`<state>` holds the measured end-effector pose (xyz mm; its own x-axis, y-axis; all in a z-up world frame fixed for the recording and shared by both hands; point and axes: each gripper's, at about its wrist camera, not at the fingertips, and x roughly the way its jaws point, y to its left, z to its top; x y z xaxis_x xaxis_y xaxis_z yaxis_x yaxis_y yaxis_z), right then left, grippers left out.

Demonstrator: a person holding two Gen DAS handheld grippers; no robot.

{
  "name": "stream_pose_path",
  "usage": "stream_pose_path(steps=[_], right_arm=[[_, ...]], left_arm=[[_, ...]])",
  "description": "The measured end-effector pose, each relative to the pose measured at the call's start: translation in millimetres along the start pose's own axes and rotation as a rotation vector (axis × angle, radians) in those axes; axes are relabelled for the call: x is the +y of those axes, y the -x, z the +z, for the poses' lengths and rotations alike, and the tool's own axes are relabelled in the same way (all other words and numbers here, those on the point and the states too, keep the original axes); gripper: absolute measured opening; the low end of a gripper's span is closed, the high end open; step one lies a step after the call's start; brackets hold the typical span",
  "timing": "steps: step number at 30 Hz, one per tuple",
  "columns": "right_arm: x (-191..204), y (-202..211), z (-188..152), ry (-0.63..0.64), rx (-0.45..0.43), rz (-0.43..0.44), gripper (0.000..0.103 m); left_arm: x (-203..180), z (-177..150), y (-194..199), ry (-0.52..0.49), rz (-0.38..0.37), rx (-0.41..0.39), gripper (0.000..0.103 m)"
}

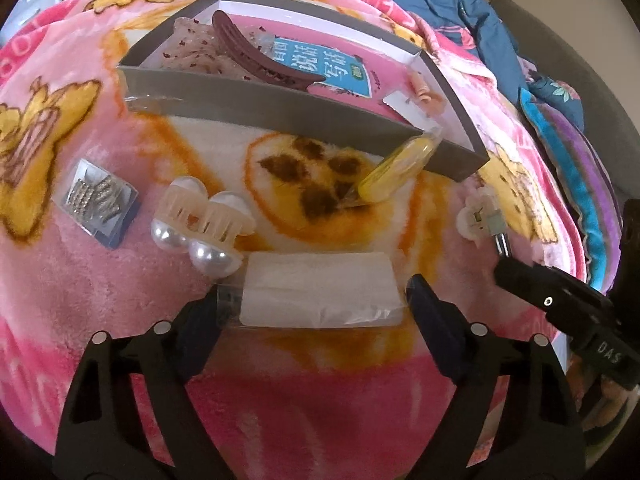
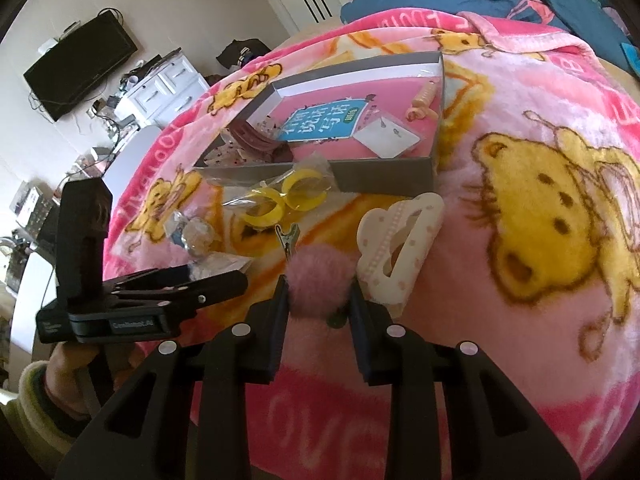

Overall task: Organize jewelry
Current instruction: 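Grasp the clear plastic packet with the left tool while the right tool grasps the pink pompom, then carry the packet with the left tool while the right tool carries the pompom over the box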

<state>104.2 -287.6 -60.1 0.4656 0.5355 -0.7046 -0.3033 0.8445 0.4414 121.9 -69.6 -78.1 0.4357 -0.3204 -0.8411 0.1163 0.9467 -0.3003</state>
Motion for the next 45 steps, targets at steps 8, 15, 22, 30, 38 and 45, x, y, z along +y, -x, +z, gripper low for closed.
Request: stream_pose_path(steps=[8,15,22,30,38,45], right_arm=[[6,7,3,0.011,-0.011,0.031,0.027],[14,11,5,0.03,-0.02,0.047,0.027],[22,13,7,0.056,-0.024,0.053,0.027],[32,15,12,0.078,-0.037,0.063,0.027],[45,15,19,0.098,-0.052,0.079,0.027],[56,10,27,0.125,-0.063,0.088,0.027]], left_arm=[[4,-11,17,0.004,-0.031,-0.022,0.079],[12,-22,42,0.025,-0.042,-0.06,0.079],[18,-28,61,0.043,-0.046,-0.099,0.079],[25,-29,79,0.057,-0.03,-0.152,0.079],[42,-24,96,0.098,-0.003,-0.208,0.079],[62,-19,110,0.145,0.017,-0.249,0.079]])
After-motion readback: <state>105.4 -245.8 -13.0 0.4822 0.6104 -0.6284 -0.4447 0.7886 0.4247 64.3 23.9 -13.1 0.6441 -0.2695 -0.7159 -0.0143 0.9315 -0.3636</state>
